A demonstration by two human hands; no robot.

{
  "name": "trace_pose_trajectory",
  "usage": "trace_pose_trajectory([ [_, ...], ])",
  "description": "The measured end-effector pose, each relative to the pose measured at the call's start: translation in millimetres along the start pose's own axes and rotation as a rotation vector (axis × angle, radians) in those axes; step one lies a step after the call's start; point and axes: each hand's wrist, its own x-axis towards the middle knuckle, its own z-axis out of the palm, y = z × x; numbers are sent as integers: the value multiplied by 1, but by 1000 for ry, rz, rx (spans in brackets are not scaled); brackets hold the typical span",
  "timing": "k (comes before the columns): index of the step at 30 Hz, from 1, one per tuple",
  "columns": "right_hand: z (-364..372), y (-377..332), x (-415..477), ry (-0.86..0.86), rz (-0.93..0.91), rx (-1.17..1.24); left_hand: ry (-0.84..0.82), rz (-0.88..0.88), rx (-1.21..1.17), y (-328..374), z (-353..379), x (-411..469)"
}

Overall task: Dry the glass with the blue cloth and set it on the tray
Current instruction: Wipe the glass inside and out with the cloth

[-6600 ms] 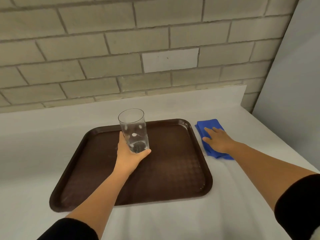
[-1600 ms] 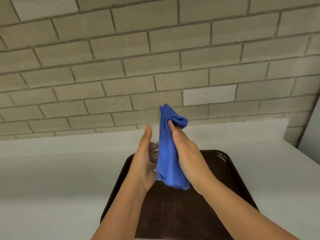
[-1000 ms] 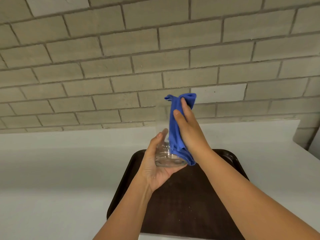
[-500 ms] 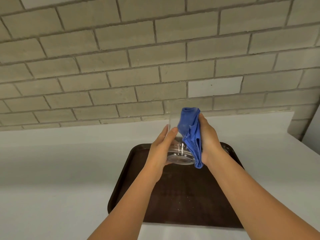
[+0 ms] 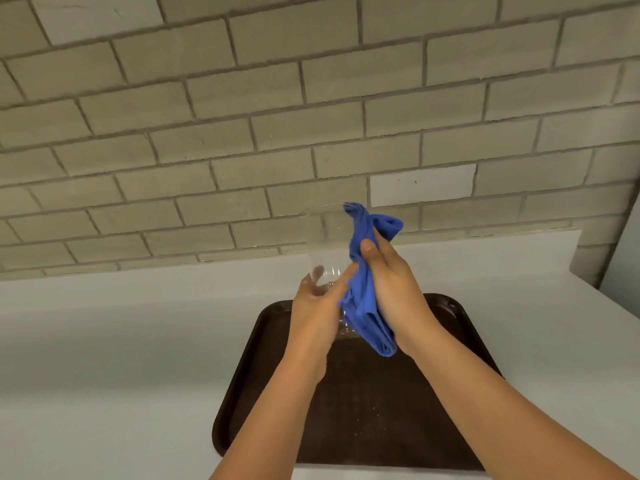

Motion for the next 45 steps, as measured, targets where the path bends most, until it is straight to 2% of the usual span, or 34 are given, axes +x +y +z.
trace_pose_trajectory([
  [6, 0, 15, -51, -175, -252, -140, -247, -126, -426, 1, -19, 1],
  [9, 4, 14, -55, -212, -375, -262, -315, -160, -557, -6, -19, -5],
  [11, 9, 11, -48, -212, -451, -416, -402, -123, -687, -6, -13, -11],
  [13, 12, 5, -35, -206, -458, -489, -421, -116, -781, -5, -12, -11],
  [19, 17, -12, 13, -167, -223, -294, -358, -186, -559, 0, -21, -2],
  [28, 6, -5, 22, -92, 75, 70, -318, -122, -422, 2, -18, 5],
  [34, -3, 19, 15, 6, 276, 274, -278, -67, -115, 1, -15, 5],
  [37, -6, 26, 9, -2, 298, 260, -264, -92, -76, 2, -11, 3],
  [39, -7, 23, 8, 51, 328, 263, -197, -97, -36, 3, -7, 0],
  [41, -10, 18, 7, 107, 399, 324, -53, -71, 10, 5, -1, 0],
  [43, -12, 14, 4, 114, 424, 366, 71, 17, 61, 7, 1, 2],
  [45, -13, 11, 3, 113, 399, 395, 128, 73, 127, 9, 1, 3],
])
